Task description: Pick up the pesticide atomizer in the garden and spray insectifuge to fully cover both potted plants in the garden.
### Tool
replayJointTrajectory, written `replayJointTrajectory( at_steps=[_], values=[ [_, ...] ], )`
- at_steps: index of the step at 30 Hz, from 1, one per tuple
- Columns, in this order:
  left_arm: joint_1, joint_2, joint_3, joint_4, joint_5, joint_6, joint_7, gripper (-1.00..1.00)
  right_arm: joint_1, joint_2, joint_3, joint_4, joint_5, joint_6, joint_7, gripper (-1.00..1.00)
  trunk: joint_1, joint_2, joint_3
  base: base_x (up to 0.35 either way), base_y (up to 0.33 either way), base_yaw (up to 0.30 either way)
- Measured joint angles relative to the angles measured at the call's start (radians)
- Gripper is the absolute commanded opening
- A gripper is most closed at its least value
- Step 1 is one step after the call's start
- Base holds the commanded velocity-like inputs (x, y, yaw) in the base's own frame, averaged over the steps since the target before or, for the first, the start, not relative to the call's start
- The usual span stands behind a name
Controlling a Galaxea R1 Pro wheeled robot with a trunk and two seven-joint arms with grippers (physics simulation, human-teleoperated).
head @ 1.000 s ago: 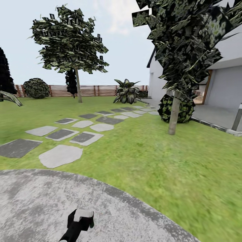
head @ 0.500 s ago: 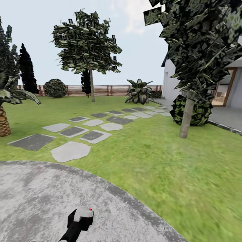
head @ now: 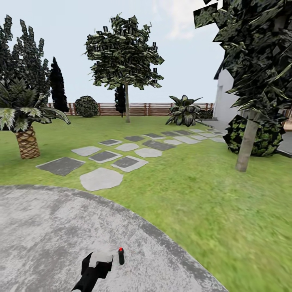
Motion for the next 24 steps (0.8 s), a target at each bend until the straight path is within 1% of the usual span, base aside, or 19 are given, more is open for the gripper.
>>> replayJointTrajectory(
  at_steps=[6,20,24],
  values=[
    [0.0,0.0,0.0,0.0,0.0,0.0,0.0,1.0,0.0,0.0,0.0,0.0,0.0,0.0,0.0,1.0,0.0,0.0,0.0,0.116,-0.224,0.256],
    [0.0,0.0,0.0,0.0,0.0,0.0,0.0,1.0,0.0,0.0,-0.001,0.0,0.0,0.0,0.0,1.0,0.0,0.0,0.0,0.144,-0.28,0.256],
    [0.0,0.0,0.0,0.0,0.0,0.0,0.0,1.0,0.0,0.0,0.0,-0.001,0.0,0.001,0.0,1.0,0.0,0.0,0.0,0.058,-0.304,0.256]
  ],
)
